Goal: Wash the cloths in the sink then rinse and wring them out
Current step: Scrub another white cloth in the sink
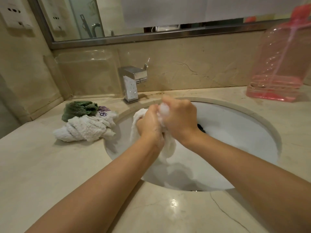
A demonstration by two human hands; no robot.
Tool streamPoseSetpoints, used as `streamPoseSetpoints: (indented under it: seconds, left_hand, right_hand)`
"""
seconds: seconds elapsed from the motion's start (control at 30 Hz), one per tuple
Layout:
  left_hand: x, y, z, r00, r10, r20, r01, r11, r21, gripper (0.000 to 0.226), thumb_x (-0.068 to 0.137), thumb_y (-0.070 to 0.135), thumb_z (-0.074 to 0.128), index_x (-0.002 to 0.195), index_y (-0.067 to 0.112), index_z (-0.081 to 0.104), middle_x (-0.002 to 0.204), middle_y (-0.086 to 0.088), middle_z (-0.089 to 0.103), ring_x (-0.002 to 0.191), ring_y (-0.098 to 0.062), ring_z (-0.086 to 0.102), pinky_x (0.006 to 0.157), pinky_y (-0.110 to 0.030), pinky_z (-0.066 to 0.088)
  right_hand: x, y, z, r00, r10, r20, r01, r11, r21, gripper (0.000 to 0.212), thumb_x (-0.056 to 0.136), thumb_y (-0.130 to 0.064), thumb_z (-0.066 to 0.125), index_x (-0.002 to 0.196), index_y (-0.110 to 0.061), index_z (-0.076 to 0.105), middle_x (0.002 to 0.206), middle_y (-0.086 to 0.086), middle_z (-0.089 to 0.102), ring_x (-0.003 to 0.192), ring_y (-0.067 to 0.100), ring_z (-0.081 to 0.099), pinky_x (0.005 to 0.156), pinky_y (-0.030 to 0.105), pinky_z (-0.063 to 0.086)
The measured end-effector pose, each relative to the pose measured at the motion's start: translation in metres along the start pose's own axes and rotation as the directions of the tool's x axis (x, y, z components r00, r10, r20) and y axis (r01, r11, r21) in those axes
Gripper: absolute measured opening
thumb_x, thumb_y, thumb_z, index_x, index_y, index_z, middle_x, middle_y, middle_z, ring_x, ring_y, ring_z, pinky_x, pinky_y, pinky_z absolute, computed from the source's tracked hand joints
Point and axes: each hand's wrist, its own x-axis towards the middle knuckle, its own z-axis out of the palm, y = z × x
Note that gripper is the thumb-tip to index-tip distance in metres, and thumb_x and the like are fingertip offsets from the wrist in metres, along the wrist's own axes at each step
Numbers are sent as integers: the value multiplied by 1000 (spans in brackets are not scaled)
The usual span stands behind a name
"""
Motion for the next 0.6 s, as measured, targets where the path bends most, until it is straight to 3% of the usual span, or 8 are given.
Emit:
streamPoseSetpoints:
  seconds: [0.07,0.1,0.13,0.2,0.3,0.4,0.5,0.6]
  left_hand:
    - [7,-6,-6,990,105,90,-97,991,-90,19,87,14,53,69,16,57,45,6,56,44,-13,56,37,-17,44]
    - [8,-5,-8,987,115,114,-105,990,-90,17,88,16,53,72,19,59,48,7,59,44,-10,58,36,-17,45]
    - [7,-3,-9,992,71,104,-70,997,-12,17,90,20,52,75,20,59,55,6,62,46,-9,59,38,-19,46]
    - [3,4,-7,997,-43,66,35,993,109,18,93,23,54,77,16,58,65,-1,62,49,-12,59,39,-19,44]
    - [3,8,-1,997,-3,75,-8,990,142,13,86,22,66,80,11,61,72,-6,65,52,-14,63,41,-18,44]
    - [5,8,-2,990,96,107,-117,972,203,26,83,33,71,88,9,62,79,-7,67,72,-20,67,55,-25,50]
    - [3,13,-3,979,111,169,-155,951,269,40,81,50,68,92,12,63,86,-7,68,80,-19,68,70,-30,54]
    - [3,12,-7,953,192,235,-277,868,413,32,82,47,69,81,16,61,79,-5,64,75,-19,64,72,-32,51]
  right_hand:
    - [-11,-14,1,965,-255,-66,261,959,113,17,69,-8,45,53,-11,52,49,-6,25,40,17,24,44,21,17]
    - [-14,-13,4,954,-297,-47,301,943,145,17,69,-8,46,55,-11,54,49,-7,25,40,16,25,44,20,18]
    - [-12,-7,7,968,-252,-16,251,956,155,15,71,-7,49,57,-11,55,48,-6,28,41,17,27,45,20,20]
    - [-3,11,12,992,56,116,-64,996,65,14,80,-9,53,67,-9,59,52,6,45,51,23,38,49,27,28]
    - [4,26,14,829,409,381,-441,897,-2,30,95,-18,44,68,-10,52,74,9,57,72,29,50,60,34,35]
    - [-1,40,19,712,544,445,-608,794,1,41,99,-25,40,60,-14,43,67,4,50,71,27,50,56,32,33]
    - [-8,62,25,506,638,581,-785,620,3,26,97,-25,48,74,-12,47,74,6,53,72,29,56,56,30,45]
    - [-10,69,21,395,624,675,-862,505,38,23,99,-29,47,81,-16,49,84,8,60,80,25,55,77,39,50]
